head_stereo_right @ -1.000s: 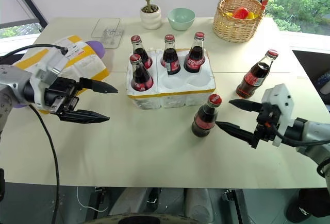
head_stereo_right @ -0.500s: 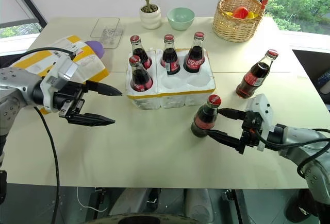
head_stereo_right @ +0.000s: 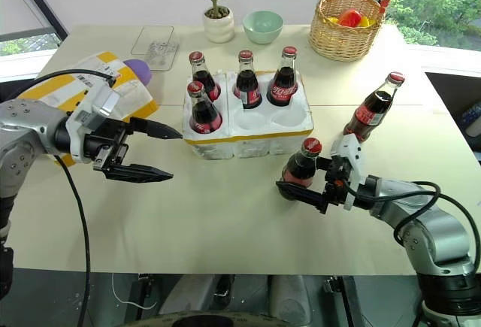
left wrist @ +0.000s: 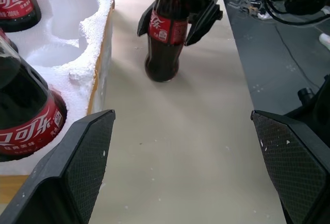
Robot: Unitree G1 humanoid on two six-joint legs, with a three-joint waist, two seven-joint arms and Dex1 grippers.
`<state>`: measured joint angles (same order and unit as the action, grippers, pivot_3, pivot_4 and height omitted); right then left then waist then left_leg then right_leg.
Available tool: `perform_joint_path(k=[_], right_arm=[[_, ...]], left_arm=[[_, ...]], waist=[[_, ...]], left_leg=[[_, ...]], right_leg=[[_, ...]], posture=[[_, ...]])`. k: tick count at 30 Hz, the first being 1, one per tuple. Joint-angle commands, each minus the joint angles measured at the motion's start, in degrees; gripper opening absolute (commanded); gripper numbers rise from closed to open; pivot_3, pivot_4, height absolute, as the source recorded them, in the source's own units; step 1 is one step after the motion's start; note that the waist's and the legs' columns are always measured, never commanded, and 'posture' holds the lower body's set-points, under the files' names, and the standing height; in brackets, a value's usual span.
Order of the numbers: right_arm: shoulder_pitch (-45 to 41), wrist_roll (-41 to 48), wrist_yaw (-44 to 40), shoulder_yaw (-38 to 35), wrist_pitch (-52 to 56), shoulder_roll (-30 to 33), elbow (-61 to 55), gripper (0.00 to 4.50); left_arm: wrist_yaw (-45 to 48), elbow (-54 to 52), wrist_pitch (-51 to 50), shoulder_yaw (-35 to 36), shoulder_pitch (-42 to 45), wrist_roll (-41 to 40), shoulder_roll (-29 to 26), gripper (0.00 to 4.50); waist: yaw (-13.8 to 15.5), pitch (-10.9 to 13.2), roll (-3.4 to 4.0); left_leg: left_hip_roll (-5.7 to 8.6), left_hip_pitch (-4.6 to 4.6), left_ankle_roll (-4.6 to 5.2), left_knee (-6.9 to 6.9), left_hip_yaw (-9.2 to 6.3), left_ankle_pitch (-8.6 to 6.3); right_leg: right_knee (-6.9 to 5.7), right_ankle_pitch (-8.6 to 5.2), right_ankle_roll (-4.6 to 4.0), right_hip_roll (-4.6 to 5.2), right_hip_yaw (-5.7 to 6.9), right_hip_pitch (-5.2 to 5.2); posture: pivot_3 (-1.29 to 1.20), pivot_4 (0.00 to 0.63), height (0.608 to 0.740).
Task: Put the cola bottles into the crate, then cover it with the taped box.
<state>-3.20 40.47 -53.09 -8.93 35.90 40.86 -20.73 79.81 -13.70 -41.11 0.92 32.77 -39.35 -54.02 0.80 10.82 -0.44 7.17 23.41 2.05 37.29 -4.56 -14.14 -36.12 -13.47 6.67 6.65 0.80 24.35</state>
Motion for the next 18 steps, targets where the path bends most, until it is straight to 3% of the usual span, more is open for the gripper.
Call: perform_joint_path(k=[1, 3, 9, 14, 18], right_arm=[[-0.7, 2.63, -0.21, -1.87, 0.14, -0.35, -1.91, 3.18], [-0.65, 3.92, 0.05, -2.97, 1.0, 0.11, -3.12, 2.82], [-3.69, 13.57, -0.37, -8.44, 5.67, 3.37, -8.02, 2.82], [-18.53, 23.11, 4.04, -9.61, 10.14, 4.12, -5.83, 2.82], [-33.35, 18.24, 7.44, -3.8, 9.1, 0.53, 1.33, 2.82]], left_arm=[[-0.38, -1.19, -0.14, 0.86, 1.51, -1.04, -0.08, 4.5], [-0.51, -1.16, -0.13, 0.93, 1.49, -1.07, -0.11, 4.5], [-0.9, -0.45, 0.07, 1.08, 1.71, -0.92, 0.05, 4.5], [-1.93, 0.84, -0.29, 1.4, 3.01, -1.24, 1.0, 4.5], [-3.41, 1.43, -0.07, 1.96, 3.1, -1.2, 1.84, 4.5]], waist=[[-0.01, 0.0, 0.0], [-0.02, 0.01, 0.0], [-0.12, 0.02, 0.04], [-0.28, 0.05, 0.06], [-0.25, 0.05, 0.04]], left_leg=[[0.0, 0.0, 0.0, 0.0, 0.0, 0.0], [0.0, 0.0, 0.0, 0.0, -0.01, 0.0], [0.0, 0.01, 0.0, -0.01, 0.0, 0.0], [-0.02, 0.01, -0.05, 0.0, 0.01, 0.04], [-0.06, 0.03, -0.06, -0.07, 0.0, 0.04]], right_leg=[[0.0, 0.0, 0.0, 0.0, 0.0, 0.0], [0.0, 0.0, 0.0, -0.01, 0.0, -0.01], [-0.01, 0.0, 0.0, -0.01, -0.01, 0.03], [-0.01, 0.05, -0.06, -0.02, -0.01, 0.06], [0.0, 0.04, -0.07, -0.07, -0.01, 0.1]], posture=[[0.0, 0.15, 0.732], [0.0, 0.15, 0.732], [0.0, 0.15, 0.732], [0.0, 0.15, 0.732], [0.0, 0.15, 0.732]])
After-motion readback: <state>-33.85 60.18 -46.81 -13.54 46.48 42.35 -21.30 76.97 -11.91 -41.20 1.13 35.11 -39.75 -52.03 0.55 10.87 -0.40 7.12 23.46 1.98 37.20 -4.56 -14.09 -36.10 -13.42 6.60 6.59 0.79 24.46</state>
